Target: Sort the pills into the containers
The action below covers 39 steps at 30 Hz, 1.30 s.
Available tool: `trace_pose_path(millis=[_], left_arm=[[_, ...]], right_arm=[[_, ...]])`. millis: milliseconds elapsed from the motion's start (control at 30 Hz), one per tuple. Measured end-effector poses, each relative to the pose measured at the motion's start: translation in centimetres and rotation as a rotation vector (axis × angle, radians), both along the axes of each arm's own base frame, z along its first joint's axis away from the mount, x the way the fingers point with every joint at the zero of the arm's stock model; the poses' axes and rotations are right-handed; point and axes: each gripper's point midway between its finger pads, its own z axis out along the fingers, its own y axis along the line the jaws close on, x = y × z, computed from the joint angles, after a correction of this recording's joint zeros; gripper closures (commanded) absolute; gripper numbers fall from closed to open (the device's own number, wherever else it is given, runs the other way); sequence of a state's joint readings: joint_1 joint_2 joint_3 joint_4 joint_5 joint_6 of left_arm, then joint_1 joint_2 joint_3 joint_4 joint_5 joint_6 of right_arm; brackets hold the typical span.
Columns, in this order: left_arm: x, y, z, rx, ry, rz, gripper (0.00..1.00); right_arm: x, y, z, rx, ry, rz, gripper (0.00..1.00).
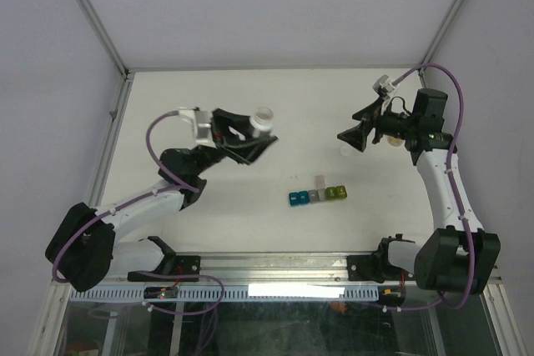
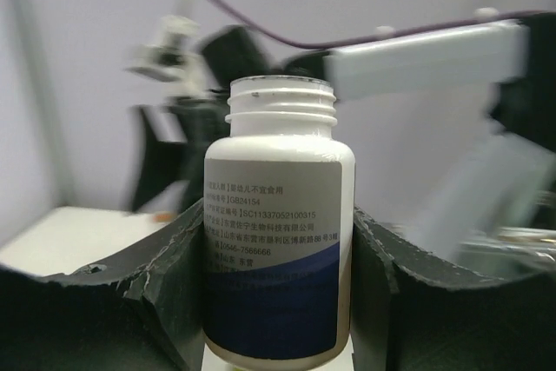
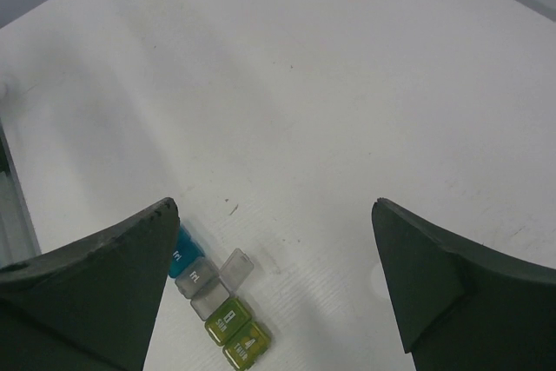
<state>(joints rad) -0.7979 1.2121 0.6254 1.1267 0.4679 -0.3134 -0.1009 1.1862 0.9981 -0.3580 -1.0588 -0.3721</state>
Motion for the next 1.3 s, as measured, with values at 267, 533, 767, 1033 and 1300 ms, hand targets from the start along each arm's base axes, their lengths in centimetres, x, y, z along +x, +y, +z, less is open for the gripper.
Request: trace_pose_path(millis=[267, 533, 767, 1033, 1300], left_arm=[[2.0, 2.5, -1.9, 0.030, -0.006, 0.049, 1.00], [-2.4, -1.3, -8.6, 0.237, -0.023, -0.150, 1.00], [-2.7, -1.9, -15.7, 0.437, 0.051, -0.180, 1.00], [-2.4, -2.1, -20.2, 0.564, 0.099, -0.181, 1.00], [-2.3, -2.5, -22.7, 0.644, 0.123, -0.161, 1.00]], right_arm=[[0.2, -1.0, 0.2, 0.007, -0.003, -0.043, 0.05], [-3.9, -1.9, -5.7, -0.224, -0.028, 0.124, 0.09], [-6.7, -4.1, -14.2, -0.448, 0.033, 0.238, 0.48], [-8.2, -4.9, -20.7, -0.626, 0.127, 0.337, 0.71], [-8.1, -3.5, -22.9, -0.699, 0.153, 0.397, 0.74]])
